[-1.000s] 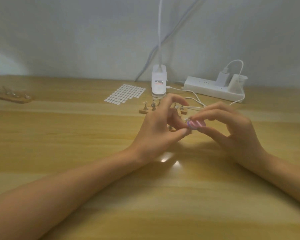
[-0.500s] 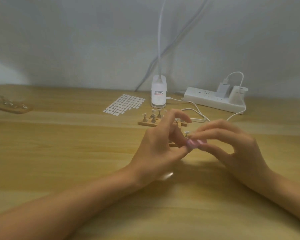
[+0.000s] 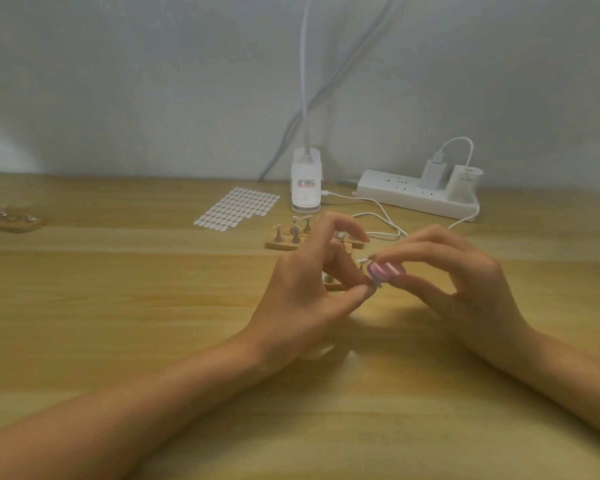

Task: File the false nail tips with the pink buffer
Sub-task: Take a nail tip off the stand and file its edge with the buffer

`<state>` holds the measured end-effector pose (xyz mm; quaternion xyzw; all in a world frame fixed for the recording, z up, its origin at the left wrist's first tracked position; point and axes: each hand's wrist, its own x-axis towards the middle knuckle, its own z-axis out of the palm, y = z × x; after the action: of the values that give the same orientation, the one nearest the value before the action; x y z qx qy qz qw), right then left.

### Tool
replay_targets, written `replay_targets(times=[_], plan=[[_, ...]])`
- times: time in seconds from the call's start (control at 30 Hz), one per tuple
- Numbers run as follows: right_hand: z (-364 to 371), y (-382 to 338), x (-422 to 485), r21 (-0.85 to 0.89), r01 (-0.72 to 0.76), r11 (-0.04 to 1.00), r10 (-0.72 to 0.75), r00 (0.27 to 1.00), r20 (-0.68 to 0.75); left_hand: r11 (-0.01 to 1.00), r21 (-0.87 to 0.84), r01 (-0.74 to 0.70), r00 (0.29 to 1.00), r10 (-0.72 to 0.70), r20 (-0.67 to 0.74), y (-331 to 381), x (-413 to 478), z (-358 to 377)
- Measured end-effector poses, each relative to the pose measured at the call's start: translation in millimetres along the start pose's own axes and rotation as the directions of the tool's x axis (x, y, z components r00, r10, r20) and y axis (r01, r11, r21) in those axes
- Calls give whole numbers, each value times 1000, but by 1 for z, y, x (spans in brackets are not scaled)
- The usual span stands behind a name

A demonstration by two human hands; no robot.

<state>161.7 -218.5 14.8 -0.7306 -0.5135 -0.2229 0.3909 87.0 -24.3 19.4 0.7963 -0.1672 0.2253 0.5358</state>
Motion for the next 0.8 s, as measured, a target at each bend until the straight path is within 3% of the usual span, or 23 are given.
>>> replay_targets(times=[0.1, 0.2, 0.3, 0.4, 0.53, 0.63, 0.8], plan=[[2, -1, -1, 9, 52, 999, -52, 998, 32, 1000, 4, -1, 1000, 1, 11, 1, 0, 0], [0, -1, 0, -6, -30, 1000, 30, 1000, 11, 1000, 5, 18, 1000, -18, 4, -1, 0, 0], [1, -3, -2, 5, 18, 1000, -18, 999, 38, 1000, 7, 17, 1000, -17, 12, 1, -1, 0], [0, -2, -1, -7, -44, 999, 45, 999, 17, 999, -7, 37, 999, -37, 10, 0, -1, 0], [2, -3, -2, 4, 23, 1000, -23, 998, 53, 999, -9, 33, 999, -33, 20, 1, -1, 1], [1, -2, 0, -10, -38, 999, 38, 999, 17, 998, -21, 52, 999, -52, 15, 0, -2, 0], [1, -2, -1, -20, 5, 1000, -4, 999, 45, 998, -28, 55, 998, -54, 19, 1, -2, 1]])
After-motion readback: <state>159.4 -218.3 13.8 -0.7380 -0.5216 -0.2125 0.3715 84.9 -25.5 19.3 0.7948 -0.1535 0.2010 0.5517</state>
